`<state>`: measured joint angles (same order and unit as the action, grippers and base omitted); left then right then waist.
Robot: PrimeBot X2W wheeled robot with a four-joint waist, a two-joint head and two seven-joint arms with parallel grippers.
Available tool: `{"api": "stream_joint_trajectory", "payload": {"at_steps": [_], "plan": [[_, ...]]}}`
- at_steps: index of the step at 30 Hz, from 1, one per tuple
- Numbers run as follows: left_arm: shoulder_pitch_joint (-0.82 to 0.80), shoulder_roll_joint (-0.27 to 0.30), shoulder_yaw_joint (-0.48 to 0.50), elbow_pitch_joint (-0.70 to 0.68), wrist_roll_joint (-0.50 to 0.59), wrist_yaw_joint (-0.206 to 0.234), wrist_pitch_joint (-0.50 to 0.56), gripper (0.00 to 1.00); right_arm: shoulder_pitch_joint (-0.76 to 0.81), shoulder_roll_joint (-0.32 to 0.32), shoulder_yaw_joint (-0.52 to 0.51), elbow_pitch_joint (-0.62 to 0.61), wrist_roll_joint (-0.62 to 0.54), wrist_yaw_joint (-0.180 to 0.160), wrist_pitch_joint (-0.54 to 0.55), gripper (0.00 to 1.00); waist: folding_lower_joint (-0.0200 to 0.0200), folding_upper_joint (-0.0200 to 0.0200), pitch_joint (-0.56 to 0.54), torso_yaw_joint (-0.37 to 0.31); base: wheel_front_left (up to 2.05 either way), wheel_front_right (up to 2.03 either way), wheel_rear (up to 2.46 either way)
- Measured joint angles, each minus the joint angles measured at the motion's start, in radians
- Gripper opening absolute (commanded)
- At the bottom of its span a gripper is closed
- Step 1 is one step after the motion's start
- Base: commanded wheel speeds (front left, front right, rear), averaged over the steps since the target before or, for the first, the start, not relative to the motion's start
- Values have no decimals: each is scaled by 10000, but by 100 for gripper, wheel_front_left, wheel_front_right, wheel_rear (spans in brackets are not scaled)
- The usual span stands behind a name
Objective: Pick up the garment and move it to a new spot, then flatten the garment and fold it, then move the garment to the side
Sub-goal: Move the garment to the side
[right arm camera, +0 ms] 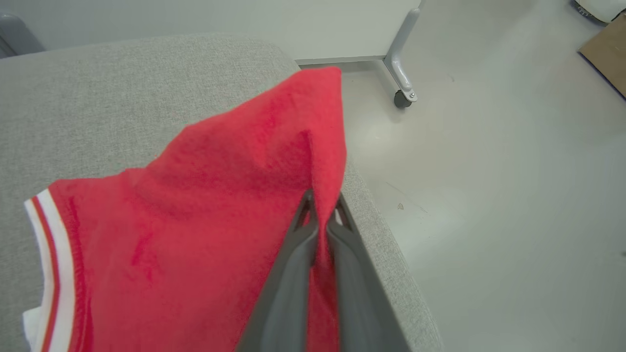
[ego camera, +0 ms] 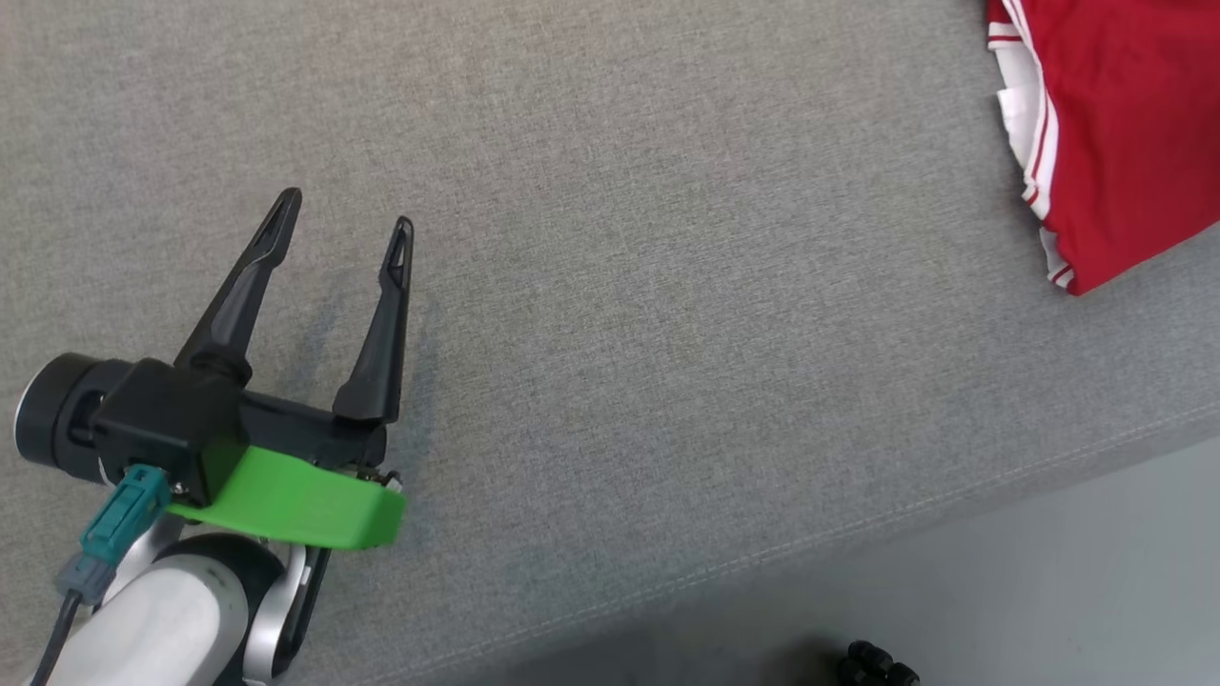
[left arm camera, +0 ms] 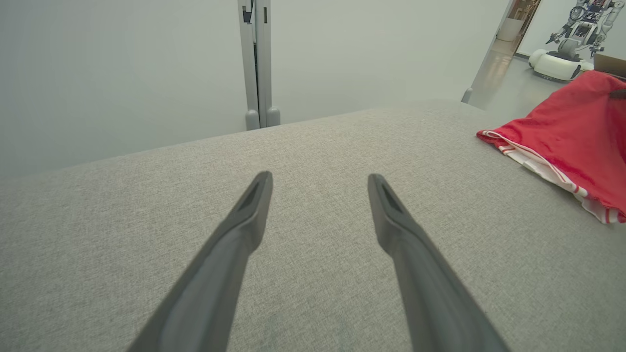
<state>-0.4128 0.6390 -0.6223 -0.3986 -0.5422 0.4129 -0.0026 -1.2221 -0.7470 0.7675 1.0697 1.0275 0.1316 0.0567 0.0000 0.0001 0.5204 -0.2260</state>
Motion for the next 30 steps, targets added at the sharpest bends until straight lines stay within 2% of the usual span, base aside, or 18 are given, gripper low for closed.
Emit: {"api": "stream_joint_trajectory", "payload": {"at_steps": [4,9,10,11,12,13,14,21,27,30], "plan": [[-158,171,-35,-282,186,86,309,100,-288,155,161,608,-571,0,-840,0,0,-1,388,93,0,0,0],[-247,385,-10,-602,349,182,545,100,-500,617,219,1354,-857,-2,-1354,0,0,0,739,182,0,0,0],[-261,422,0,-663,360,192,562,100,-565,690,222,1486,-963,-2,-1473,8,0,0,799,192,0,0,0],[-277,447,8,-731,385,230,621,100,-612,757,221,1616,-1007,0,-1563,23,0,0,854,199,0,0,0],[-284,470,12,-790,420,265,646,100,-634,803,196,1741,-1047,0,-1672,47,0,-1,901,206,0,0,0],[-286,495,15,-832,431,276,683,100,-640,844,173,1850,-1070,0,-1739,83,0,0,941,210,0,0,0],[-295,516,21,-886,453,314,727,100,-639,911,132,1990,-1083,0,-1804,100,0,0,996,210,0,0,0],[-299,531,159,-965,420,460,667,100,-652,729,-4,2173,-1375,-2,-2050,100,0,0,928,208,0,0,0],[-155,522,552,-650,12,487,217,100,-673,1062,35,2142,-1498,0,-2100,100,0,0,630,200,0,0,0],[-94,516,911,-207,-395,328,-119,100,-659,1235,242,1649,-1540,-2,-2311,100,0,-1,294,244,0,0,0]]}}
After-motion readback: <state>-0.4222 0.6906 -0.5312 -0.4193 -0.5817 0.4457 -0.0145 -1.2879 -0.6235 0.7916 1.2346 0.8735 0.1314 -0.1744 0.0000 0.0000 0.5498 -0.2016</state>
